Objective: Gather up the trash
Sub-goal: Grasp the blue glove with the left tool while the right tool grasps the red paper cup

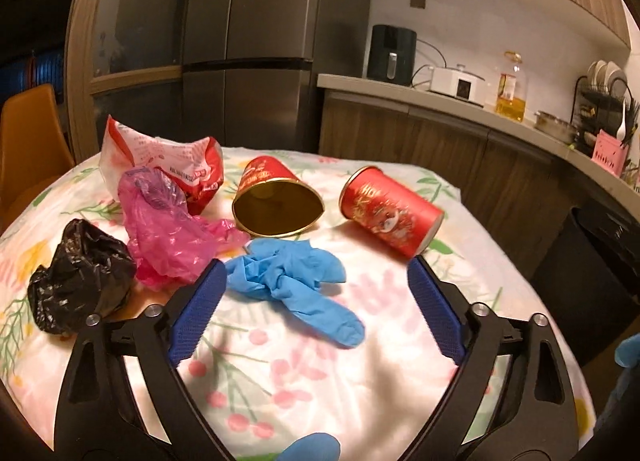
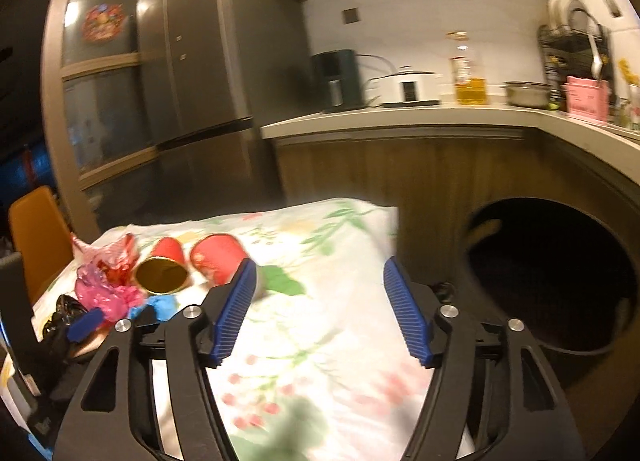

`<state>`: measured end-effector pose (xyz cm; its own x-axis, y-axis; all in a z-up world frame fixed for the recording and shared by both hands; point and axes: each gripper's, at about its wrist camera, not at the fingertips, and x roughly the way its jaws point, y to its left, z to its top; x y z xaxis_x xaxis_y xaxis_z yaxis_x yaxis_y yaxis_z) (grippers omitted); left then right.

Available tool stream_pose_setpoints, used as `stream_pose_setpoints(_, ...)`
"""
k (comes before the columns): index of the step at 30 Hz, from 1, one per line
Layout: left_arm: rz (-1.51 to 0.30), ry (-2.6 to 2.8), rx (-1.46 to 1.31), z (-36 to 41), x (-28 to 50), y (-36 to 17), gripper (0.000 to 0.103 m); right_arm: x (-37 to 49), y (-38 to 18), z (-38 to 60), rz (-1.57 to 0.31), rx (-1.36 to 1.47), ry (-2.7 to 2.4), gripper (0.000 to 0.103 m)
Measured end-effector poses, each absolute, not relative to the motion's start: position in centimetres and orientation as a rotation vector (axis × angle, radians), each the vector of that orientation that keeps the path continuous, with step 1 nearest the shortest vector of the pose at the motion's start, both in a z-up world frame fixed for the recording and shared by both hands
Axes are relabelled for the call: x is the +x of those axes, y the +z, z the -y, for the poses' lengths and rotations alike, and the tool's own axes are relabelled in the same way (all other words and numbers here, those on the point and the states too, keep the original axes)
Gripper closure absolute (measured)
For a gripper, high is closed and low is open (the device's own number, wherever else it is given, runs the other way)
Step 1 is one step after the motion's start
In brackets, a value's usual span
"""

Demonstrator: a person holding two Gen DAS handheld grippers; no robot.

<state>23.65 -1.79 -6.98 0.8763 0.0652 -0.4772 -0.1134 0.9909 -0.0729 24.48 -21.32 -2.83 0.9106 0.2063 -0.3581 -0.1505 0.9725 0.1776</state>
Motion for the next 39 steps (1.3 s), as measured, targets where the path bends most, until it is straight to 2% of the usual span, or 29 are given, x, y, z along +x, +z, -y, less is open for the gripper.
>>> stream_pose_setpoints(4, -0.553, 0.081, -0.104, 1.4, 25.2, -8.0, 0.031, 26.4, -3.3, 19.2, -0.392, 0.123, 0.219, 0.033)
stream_pose_setpoints(6, -0.596, 0.070, -0.123, 1.0, 26.2, -8.6, 0.043, 27.2, -3.6, 18.5, -0.401, 0.110, 0.231, 0.033)
stream_pose_setpoints(10, -0.662, 0.050, -0.161, 0.3, 27.2, -9.9, 0.056, 29.0, -4.3, 16.9, -0.430, 0.080, 0.255, 0.032)
stream_pose_setpoints(12, -0.679, 0.039, -0.169, 0.1, 27.4, -10.3, 0.075, 29.6, -4.7, 16.2, -0.437, 0.070, 0.269, 0.029)
stream_pose_setpoints(18, -0.678, -0.002, -0.198, -0.3, 26.8, -10.6, 0.094, 31.8, -5.4, 14.5, -0.474, 0.053, 0.306, 0.026)
stream_pose_setpoints(22, -0.638, -0.022, -0.205, -0.4, 25.6, -9.9, 0.097, 33.2, -5.9, 13.8, -0.486, 0.045, 0.319, 0.023)
stream_pose_setpoints(34, -0.586, -0.052, -0.224, -1.2, 23.5, -9.0, 0.097, 35.6, -7.9, 11.7, -0.573, -0.004, 0.367, 0.023)
stream_pose_setpoints(39, -0.589, -0.051, -0.236, -1.5, 23.6, -8.9, 0.097, 36.0, -8.5, 11.3, -0.595, -0.026, 0.369, 0.031)
